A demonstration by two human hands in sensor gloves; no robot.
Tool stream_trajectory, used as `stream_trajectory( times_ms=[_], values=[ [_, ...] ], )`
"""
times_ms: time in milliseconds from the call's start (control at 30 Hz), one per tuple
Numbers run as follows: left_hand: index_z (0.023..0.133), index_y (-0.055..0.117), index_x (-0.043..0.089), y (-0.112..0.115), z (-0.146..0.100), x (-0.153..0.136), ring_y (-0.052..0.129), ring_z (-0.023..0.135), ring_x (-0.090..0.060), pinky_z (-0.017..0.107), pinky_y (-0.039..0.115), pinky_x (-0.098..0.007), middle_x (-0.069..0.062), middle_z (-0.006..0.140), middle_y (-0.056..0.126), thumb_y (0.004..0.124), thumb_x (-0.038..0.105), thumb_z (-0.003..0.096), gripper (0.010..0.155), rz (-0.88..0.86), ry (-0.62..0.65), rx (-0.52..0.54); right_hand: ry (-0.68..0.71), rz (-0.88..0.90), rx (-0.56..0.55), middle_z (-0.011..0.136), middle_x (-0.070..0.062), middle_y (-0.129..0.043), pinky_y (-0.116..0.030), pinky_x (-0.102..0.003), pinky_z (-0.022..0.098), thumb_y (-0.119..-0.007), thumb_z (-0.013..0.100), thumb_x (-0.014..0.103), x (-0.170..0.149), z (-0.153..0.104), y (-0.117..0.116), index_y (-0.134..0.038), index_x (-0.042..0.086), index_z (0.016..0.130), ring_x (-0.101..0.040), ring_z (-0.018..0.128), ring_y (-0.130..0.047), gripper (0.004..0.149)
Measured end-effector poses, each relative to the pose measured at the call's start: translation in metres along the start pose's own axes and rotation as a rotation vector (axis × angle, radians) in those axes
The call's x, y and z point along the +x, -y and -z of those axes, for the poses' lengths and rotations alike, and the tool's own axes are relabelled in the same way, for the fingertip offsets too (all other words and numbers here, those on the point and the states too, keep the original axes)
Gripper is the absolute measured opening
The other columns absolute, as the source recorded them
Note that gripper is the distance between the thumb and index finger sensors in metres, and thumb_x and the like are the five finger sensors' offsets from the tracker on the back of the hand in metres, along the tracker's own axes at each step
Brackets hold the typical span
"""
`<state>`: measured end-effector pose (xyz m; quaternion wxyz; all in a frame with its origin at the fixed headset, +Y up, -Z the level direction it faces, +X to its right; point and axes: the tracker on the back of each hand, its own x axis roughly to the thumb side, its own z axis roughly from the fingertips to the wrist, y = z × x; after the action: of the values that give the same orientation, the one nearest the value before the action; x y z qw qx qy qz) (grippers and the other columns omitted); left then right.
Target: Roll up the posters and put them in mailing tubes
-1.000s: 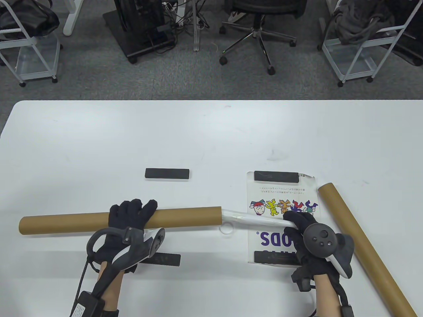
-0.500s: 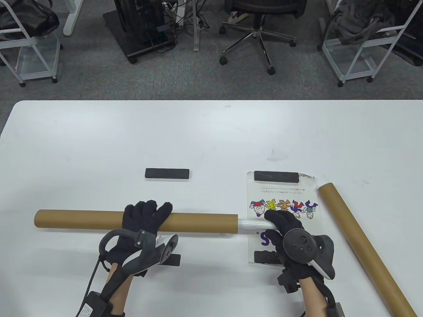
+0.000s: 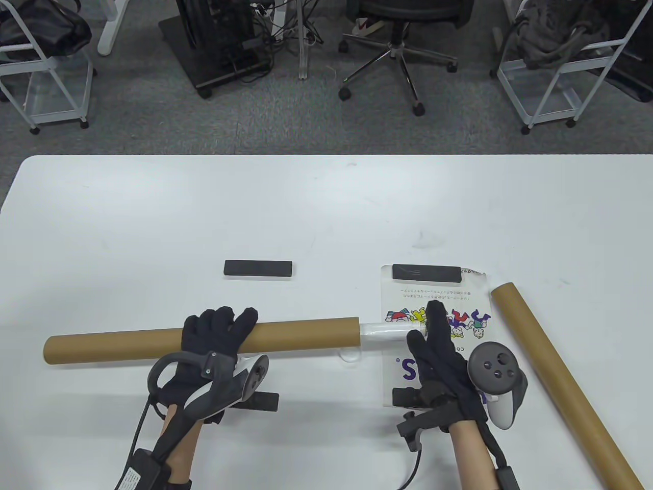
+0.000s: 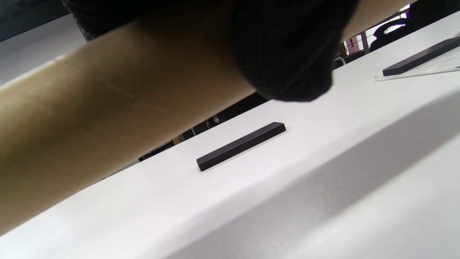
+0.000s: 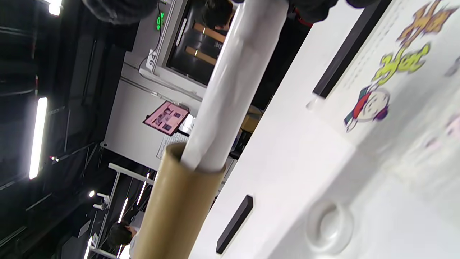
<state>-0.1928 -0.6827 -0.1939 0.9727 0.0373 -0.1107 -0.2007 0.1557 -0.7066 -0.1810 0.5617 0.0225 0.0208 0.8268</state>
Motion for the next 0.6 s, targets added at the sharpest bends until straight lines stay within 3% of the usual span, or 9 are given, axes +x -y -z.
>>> stream_trajectory(
  times_ms=[400,600],
  values=[
    [0.117,0.037,0.035,0.006,0.001,-0.017,0.076,0.105,-0.033,0.081,0.067,-0.058,-0.005,0.117,0.064,0.086,0.037,0.0416,0.090,-0.040,-0.052,-0.036,0.036,0.022,0.107,0.114,-0.048,-0.019,-0.036,-0.077,0.066,-0.053,0.055,0.045,0.048,0.026,-0.084,-0.015,-0.013,0.110,-0.069,0.099,-0.031,0.089],
    [0.117,0.037,0.036,0.011,0.001,-0.022,0.076,0.105,-0.033,0.081,0.067,-0.058,-0.006,0.117,0.064,0.086,0.037,0.0416,0.090,-0.049,-0.064,-0.057,0.029,-0.024,0.136,0.114,-0.048,-0.021,-0.038,-0.077,0.066,-0.053,0.055,0.045,0.053,0.033,-0.098,-0.015,-0.013,0.110,-0.069,0.099,-0.033,0.089]
  ],
)
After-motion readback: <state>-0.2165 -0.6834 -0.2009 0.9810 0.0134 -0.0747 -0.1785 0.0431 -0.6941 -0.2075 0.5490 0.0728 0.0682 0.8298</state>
